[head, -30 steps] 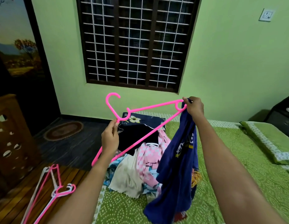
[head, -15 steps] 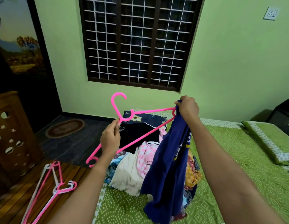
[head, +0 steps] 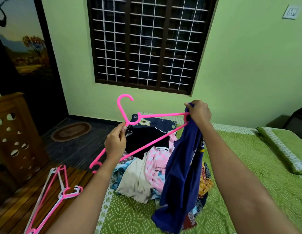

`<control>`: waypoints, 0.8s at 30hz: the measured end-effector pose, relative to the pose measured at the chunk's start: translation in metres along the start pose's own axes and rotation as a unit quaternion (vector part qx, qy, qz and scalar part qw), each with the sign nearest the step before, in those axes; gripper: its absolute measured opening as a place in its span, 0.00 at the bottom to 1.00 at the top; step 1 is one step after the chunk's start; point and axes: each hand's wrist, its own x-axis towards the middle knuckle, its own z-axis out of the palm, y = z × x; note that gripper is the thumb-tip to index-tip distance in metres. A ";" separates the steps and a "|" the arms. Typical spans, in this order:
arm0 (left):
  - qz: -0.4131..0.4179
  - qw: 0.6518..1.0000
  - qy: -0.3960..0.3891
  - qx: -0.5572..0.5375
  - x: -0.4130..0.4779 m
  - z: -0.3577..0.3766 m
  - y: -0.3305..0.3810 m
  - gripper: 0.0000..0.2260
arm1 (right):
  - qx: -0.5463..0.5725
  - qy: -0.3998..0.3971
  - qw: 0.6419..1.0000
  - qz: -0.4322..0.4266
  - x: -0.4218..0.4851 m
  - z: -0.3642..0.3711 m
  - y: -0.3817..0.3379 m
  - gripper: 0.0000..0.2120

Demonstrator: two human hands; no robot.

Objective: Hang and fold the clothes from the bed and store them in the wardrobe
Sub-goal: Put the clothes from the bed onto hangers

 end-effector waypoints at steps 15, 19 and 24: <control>-0.006 1.000 0.005 0.014 -0.014 0.030 0.016 0.13 | -0.195 -0.114 0.927 -0.301 -0.053 0.027 -0.065 0.18; 0.005 0.999 0.038 -0.006 -0.011 0.024 0.014 0.12 | -0.137 -0.202 0.922 -0.300 -0.047 0.017 -0.068 0.18; 0.018 0.999 0.002 -0.047 -0.001 0.027 0.015 0.10 | -0.105 -0.218 0.912 -0.332 -0.053 0.022 -0.063 0.17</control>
